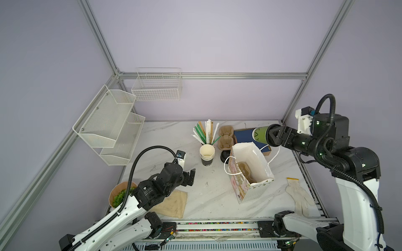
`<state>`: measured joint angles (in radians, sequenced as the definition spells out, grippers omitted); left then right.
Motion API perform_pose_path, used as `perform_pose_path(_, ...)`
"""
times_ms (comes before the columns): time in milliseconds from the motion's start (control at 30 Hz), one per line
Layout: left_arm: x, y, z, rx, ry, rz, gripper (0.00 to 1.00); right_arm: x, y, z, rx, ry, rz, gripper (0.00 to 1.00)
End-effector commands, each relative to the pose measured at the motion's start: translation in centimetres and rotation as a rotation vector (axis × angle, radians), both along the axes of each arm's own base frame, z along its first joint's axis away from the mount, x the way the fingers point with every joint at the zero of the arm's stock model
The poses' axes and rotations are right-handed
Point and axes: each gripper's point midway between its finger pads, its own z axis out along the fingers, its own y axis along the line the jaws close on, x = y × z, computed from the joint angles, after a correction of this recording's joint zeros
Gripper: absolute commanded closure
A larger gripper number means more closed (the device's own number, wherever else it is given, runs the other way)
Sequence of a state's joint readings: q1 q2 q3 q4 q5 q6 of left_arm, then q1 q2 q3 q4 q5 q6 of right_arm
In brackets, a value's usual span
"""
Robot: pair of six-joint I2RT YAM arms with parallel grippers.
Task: Pack a coffee takeout order
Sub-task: Place the coffee cup in the cup tray.
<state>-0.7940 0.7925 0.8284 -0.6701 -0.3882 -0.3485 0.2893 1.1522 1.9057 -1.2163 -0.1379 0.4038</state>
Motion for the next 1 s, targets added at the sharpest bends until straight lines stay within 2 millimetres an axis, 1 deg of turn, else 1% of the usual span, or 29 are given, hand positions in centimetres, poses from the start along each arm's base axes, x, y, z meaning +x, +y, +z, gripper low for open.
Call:
perform_pose_path(0,0.6,-0.5,3.8,-0.076,-0.072,0.003,0.0,-0.6,0.5,-0.1,-0.009,-0.017,0.038,0.35)
perform_pose_path(100,0.7,-0.6,3.7,-0.072,-0.069,0.001,0.0,-0.8,0.9,-0.6,-0.009,0.0,0.062,0.35)
perform_pose_path(300,0.7,-0.6,3.6,-0.07,-0.066,0.002,0.0,-1.1,1.8,-2.4,-0.015,0.053,0.103,0.36)
perform_pose_path(367,0.8,-0.6,3.5,-0.067,-0.064,0.002,0.0,-1.1,1.7,-3.1,-0.028,0.078,0.096,0.35)
perform_pose_path(567,0.8,-0.7,3.5,-0.065,-0.063,0.001,0.0,-1.5,2.3,-4.9,-0.041,0.14,0.126,0.35)
perform_pose_path(767,0.8,-0.8,3.5,-0.064,-0.061,-0.003,0.0,-2.1,2.3,-6.2,-0.071,0.194,0.128,0.35)
perform_pose_path(967,0.9,-1.0,3.3,-0.061,-0.055,-0.008,0.0,-2.1,1.9,-7.4,-0.106,0.241,0.112,0.35)
